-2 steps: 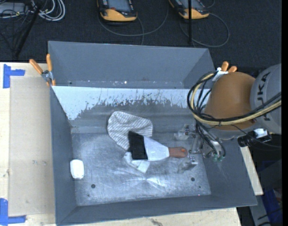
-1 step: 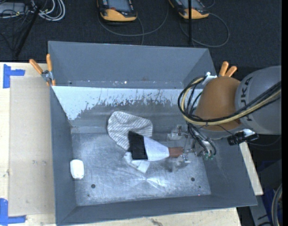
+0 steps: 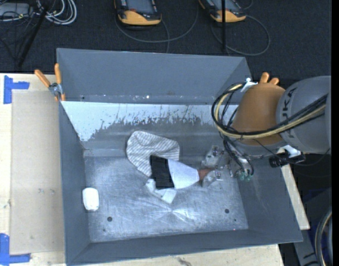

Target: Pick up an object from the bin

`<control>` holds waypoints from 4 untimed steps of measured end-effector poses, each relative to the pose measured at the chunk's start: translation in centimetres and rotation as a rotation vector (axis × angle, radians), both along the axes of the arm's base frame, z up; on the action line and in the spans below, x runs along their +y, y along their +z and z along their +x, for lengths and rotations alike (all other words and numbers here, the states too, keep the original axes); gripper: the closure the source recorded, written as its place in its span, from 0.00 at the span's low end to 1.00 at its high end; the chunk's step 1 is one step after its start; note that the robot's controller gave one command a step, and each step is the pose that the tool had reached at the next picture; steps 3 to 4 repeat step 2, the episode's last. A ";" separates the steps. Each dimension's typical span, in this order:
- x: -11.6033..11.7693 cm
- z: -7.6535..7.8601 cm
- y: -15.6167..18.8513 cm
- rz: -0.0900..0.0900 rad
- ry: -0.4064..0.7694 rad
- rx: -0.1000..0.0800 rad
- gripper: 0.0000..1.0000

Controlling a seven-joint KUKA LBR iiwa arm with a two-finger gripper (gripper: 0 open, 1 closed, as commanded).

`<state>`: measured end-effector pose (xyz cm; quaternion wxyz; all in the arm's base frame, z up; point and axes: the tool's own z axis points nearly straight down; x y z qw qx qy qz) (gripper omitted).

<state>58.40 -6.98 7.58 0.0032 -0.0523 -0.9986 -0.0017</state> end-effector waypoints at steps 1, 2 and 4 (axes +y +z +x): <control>0.0 0.0 0.0 0.000 0.000 0.000 1.00; -0.4 -0.9 16.6 -0.005 0.021 -0.014 1.00; -0.4 -0.9 16.6 -0.005 0.021 -0.014 1.00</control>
Offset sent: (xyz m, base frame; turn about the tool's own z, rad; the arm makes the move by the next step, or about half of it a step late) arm -0.0108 -0.0049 0.1625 -0.0208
